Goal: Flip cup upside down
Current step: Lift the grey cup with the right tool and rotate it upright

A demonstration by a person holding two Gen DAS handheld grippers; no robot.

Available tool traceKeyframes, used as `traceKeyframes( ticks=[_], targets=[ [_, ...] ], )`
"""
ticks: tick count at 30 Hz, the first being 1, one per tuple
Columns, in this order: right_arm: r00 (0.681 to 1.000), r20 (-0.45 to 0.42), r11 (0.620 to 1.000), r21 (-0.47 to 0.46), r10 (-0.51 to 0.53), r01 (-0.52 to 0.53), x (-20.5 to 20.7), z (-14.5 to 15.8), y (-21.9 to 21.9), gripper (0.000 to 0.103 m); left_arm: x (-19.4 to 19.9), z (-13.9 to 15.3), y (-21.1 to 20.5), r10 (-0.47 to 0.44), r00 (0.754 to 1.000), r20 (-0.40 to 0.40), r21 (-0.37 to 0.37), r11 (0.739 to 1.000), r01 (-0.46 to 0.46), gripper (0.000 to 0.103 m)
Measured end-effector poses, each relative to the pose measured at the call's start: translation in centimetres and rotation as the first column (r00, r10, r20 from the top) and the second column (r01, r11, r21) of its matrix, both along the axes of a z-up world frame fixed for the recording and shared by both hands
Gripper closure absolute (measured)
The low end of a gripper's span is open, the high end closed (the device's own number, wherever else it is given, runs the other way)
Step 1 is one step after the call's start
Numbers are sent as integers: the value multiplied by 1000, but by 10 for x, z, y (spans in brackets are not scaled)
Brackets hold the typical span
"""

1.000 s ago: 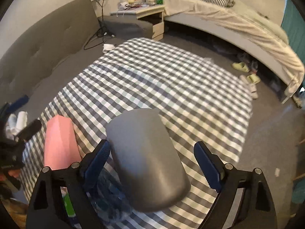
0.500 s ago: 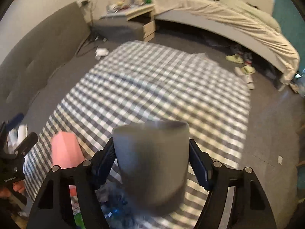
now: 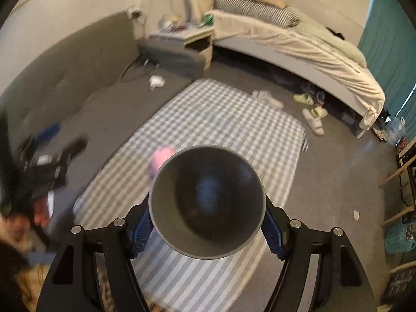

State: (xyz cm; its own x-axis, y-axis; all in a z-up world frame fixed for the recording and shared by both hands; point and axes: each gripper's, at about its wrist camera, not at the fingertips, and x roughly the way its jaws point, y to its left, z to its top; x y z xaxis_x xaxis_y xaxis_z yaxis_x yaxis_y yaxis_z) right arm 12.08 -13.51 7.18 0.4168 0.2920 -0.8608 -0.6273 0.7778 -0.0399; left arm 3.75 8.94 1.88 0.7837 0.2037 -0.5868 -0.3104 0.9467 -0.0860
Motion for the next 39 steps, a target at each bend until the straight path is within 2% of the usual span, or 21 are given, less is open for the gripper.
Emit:
traceKeyframes(
  ticks=[3,6,11,14,18,24,27,32,34,36,39],
  targets=[
    [993,-113,999,29,23,-20,-33,-25,4,31,-13,-7,6,14,1000,-9,-13,1000,-14,0],
    [972,-234,999,39,7,2,-51,-65,14,31,-16,-20,8,27,999,-38,-18,999,-28,0],
    [940,-333,985,119,-77,123,-46,-112,18,31,-18,-43,5,30,996,-89,-7,1000,-31,0],
    [931,-334,952,205,-149,226,-30,-118,11,31,-17,-51,0,16,994,-107,1,1000,-16,0],
    [936,-293,927,254,-196,274,-17,-125,11,31,-12,-60,-10,-22,993,-120,18,1000,24,0],
    [946,-274,942,235,-174,241,-14,-137,29,31,-5,-75,-19,-38,987,-158,49,998,47,0],
    [931,-325,955,177,-170,236,-17,-156,37,31,-5,-76,-22,-21,988,-155,73,997,33,0],
    [918,-357,943,208,-174,260,-21,-163,29,31,-9,-76,-18,-4,988,-154,70,997,15,0],
    [921,-350,949,194,-169,248,-22,-165,30,30,-11,-74,-18,3,989,-148,78,997,9,0],
    [930,-322,955,171,-178,242,-26,-162,30,21,-14,-71,-18,2,990,-140,77,997,9,0],
    [943,-277,949,197,-187,246,-31,-151,24,21,-19,-68,-19,1,991,-131,78,997,9,0]
  ],
)
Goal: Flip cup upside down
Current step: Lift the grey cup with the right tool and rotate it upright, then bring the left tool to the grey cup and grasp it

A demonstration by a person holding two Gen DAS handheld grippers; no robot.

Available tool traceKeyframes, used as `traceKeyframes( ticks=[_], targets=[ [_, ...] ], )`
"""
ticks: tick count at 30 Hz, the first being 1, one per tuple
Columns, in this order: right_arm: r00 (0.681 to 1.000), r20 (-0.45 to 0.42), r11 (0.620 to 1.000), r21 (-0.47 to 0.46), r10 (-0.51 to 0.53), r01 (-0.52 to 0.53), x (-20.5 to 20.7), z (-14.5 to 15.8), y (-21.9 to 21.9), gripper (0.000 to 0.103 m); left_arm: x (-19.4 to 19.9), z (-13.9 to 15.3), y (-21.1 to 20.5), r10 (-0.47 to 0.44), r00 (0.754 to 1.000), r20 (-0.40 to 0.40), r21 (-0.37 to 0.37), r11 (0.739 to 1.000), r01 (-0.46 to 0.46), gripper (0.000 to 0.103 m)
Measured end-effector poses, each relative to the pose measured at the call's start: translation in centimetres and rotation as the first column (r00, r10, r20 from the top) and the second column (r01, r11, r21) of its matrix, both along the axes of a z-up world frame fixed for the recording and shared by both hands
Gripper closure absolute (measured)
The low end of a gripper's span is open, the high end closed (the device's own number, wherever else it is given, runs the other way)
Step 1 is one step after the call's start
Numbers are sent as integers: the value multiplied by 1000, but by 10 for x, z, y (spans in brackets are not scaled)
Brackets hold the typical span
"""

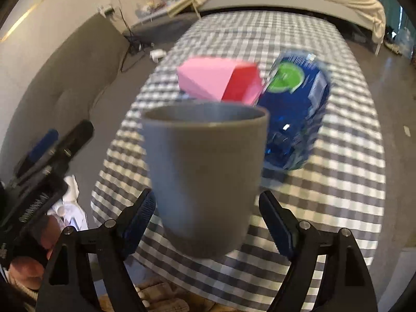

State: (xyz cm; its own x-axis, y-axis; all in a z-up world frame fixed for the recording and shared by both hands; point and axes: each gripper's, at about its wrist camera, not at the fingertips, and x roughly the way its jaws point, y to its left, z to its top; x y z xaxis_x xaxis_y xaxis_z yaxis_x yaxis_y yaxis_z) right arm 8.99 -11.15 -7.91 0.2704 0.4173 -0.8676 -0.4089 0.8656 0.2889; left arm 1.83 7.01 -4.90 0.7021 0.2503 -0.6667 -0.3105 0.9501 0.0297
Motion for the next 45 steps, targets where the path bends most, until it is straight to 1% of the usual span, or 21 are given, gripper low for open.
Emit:
traceKeyframes(
  ticks=[3,5,8,11,14,15,16,19,23,27,32,35,38,39,40,41,42,43,45],
  targets=[
    [998,46,999,2,-33,33,-3,10,-7,21,-2,1,-3,-1,1000,-3,-6,1000,1,0],
    [999,47,1000,2,-25,25,-8,13,-9,21,-4,1,-6,-12,1000,-2,-6,1000,12,0],
    [996,86,999,0,-37,37,-12,24,-17,21,-5,1,-13,-31,1000,-2,0,1000,31,0],
    [985,145,995,46,-94,88,-22,45,-38,21,-5,-2,-20,-52,999,-10,-17,999,52,0],
    [954,254,987,35,-158,154,-33,63,-59,21,-1,-7,-31,-77,997,-23,-56,996,76,0],
    [945,278,985,29,-172,171,-34,67,-62,20,1,-8,-34,-82,996,-27,-72,994,80,0],
    [930,314,980,21,-194,197,-37,70,-69,19,4,-10,-39,-87,996,-31,-95,992,83,0],
    [905,355,970,24,-235,243,-37,78,-84,19,10,-9,-57,-104,994,-25,-135,986,100,0],
    [877,380,952,41,-295,302,-36,85,-102,19,20,-10,-85,-142,990,-21,-161,977,137,0],
    [856,387,936,58,-342,348,-32,83,-119,19,31,-23,-105,-151,986,-67,-183,973,137,0],
    [850,398,933,42,-344,358,-29,78,-132,19,43,-42,-118,-136,983,-124,-174,978,113,0],
    [847,399,929,38,-353,369,-27,75,-137,19,49,-57,-120,-146,974,-174,-197,974,111,0],
    [844,392,924,48,-366,379,-27,71,-141,19,51,-68,-119,-157,968,-196,-210,971,115,0],
    [844,390,924,47,-367,380,-27,70,-142,19,51,-69,-118,-160,967,-197,-211,970,117,2],
    [846,387,924,45,-367,380,-26,68,-142,19,51,-70,-116,-165,967,-196,-211,970,123,8],
    [847,384,924,44,-367,380,-26,67,-142,19,50,-70,-115,-176,966,-192,-213,968,134,16],
    [850,381,926,46,-364,376,-25,67,-142,19,48,-69,-114,-196,963,-184,-221,963,154,19],
    [852,379,927,46,-361,373,-26,67,-142,19,47,-68,-113,-212,961,-179,-225,959,170,21],
    [852,381,928,43,-358,370,-27,67,-140,19,40,-66,-111,-235,956,-177,-209,958,196,23]
  ],
)
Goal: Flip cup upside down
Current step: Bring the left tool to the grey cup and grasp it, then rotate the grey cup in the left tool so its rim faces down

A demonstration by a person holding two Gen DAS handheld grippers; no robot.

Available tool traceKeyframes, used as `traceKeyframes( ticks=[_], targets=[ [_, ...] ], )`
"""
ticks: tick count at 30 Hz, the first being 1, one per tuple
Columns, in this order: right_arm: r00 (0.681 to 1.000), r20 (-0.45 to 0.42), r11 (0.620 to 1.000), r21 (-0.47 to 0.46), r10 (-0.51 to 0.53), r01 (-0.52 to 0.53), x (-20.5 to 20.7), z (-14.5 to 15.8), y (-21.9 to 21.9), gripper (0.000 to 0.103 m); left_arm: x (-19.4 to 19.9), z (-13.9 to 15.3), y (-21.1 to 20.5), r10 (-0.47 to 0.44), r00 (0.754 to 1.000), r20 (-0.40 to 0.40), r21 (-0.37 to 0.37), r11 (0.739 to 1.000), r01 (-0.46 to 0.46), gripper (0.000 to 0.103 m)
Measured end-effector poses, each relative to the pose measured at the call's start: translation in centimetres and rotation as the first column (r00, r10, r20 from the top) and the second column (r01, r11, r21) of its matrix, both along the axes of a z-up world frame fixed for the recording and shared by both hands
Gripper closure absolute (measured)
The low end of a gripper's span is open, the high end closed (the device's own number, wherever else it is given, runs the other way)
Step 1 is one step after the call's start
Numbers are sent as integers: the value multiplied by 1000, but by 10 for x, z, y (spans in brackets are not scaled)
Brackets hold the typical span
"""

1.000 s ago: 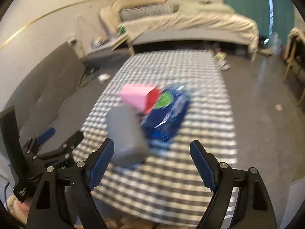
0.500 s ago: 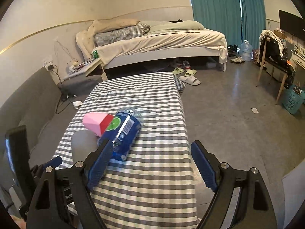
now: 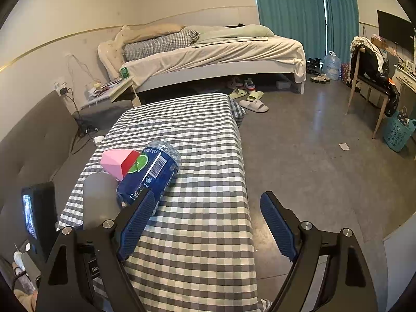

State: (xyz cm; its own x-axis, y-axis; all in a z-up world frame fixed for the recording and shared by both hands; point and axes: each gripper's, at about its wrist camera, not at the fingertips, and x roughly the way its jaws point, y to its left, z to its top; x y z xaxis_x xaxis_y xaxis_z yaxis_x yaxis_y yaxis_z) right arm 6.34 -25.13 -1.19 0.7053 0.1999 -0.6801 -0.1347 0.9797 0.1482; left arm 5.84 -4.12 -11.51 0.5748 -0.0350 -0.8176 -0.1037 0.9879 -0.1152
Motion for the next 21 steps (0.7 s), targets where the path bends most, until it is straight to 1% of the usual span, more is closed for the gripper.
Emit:
traceKeyframes(
  ticks=[3,6,8,12,14,19,21],
  targets=[
    [1000,1,1000,-4,7,-7,-3,2,3,19,-12,8,6,-30,999,18,39,999,29,25],
    [1000,2,1000,-4,8,-8,-5,3,4,19,-26,18,12,-43,997,59,89,995,37,25],
    [1000,-6,1000,-9,5,-6,-6,3,6,19,-34,25,16,-48,995,84,107,994,38,27],
    [1000,-11,1000,-16,9,-9,-8,5,9,19,-44,41,24,-61,987,149,165,986,36,29],
    [1000,-10,1000,-18,10,-10,-9,6,10,19,-43,46,31,-57,985,164,170,985,28,29],
    [999,-18,999,-29,27,-28,-10,6,18,19,-33,51,52,-28,985,171,137,991,4,29],
    [999,-21,999,-39,37,-38,-9,6,21,19,-28,45,55,-24,989,145,142,990,3,29]
  ],
)
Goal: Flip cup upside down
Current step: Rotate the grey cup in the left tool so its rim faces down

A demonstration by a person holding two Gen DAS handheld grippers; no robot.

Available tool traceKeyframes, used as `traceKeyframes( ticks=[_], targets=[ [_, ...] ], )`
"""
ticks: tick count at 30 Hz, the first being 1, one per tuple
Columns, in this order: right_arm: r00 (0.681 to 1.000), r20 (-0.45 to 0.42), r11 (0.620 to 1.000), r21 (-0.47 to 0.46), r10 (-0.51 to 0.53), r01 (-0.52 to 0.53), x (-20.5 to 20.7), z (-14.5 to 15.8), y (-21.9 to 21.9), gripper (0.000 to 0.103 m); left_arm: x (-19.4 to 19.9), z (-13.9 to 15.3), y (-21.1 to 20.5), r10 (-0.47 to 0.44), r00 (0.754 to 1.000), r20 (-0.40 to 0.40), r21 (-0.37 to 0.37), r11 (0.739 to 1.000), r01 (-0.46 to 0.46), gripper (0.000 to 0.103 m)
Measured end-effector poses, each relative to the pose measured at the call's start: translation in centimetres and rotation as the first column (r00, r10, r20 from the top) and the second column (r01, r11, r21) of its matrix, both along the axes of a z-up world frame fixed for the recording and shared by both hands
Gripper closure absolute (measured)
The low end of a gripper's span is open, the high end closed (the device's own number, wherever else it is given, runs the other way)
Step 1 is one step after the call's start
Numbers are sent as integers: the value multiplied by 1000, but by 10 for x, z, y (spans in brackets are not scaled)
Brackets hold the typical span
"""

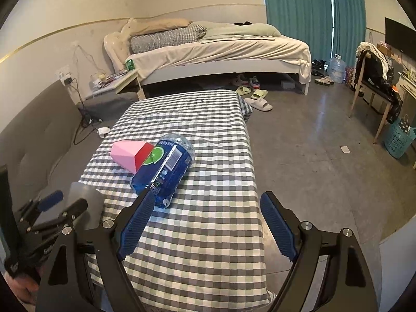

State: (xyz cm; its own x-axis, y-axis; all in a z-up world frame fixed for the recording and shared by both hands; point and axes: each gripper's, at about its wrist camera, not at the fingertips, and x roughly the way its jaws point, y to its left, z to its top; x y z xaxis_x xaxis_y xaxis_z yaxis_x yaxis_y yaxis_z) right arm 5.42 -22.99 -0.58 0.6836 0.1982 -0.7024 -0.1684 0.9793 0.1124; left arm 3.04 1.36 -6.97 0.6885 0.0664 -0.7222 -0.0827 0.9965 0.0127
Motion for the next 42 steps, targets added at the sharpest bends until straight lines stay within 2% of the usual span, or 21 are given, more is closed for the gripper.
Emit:
traceKeyframes(
  ticks=[3,4,5,7,8,12,14,15,16,17,21,25,30,32,39,40,42],
  targets=[
    [1000,-1,1000,-12,5,-5,1,-1,2,19,-8,-3,5,9,1000,-11,-22,1000,-9,28],
    [1000,-6,1000,-15,3,-3,2,-2,3,19,-14,-1,5,-7,1000,-12,-32,999,7,23],
    [1000,-12,1000,-15,1,-2,4,-3,3,19,-18,0,5,-13,1000,-13,-30,999,12,13],
    [1000,-25,1000,-14,3,-3,5,-6,5,19,-33,0,2,-6,1000,-7,-13,1000,6,2],
    [1000,-29,1000,-18,4,-5,6,-6,6,19,-41,-3,1,-7,1000,-11,-6,1000,7,1],
    [999,-32,999,-32,30,-31,5,-7,13,19,-42,-27,5,3,997,-71,0,1000,-3,0],
    [998,-35,998,-38,47,-48,4,-8,16,19,-39,-37,12,-3,997,-77,-56,998,-2,4],
    [998,-35,998,-39,52,-53,3,-8,16,19,-38,-38,12,-7,997,-80,-68,998,2,7],
    [998,-33,997,-45,57,-58,3,-8,17,19,-39,-37,10,-22,997,-71,-71,997,17,23],
    [998,-31,997,-49,58,-59,2,-8,17,19,-39,-35,8,-41,997,-60,-71,997,36,31],
    [998,-39,998,-39,46,-47,4,-9,13,19,-35,-26,5,-59,998,-33,-67,996,57,31],
    [998,-51,998,-40,43,-45,6,-13,11,19,-36,-2,1,-82,996,28,-18,996,83,31],
    [996,-68,998,-31,49,-52,9,-17,12,19,-30,22,2,-86,994,67,-32,996,89,31],
    [996,-71,998,-33,54,-56,9,-18,13,19,-26,22,-1,-100,993,68,-9,995,101,31],
    [996,-82,998,-32,46,-49,9,-20,10,19,-32,16,1,-92,993,79,-31,995,95,31],
    [996,-84,999,-30,42,-45,10,-20,9,19,-34,15,3,-92,992,82,-36,995,95,30],
    [996,-85,999,-27,39,-41,10,-20,8,19,-39,6,5,-99,993,64,-40,994,102,19]
  ],
)
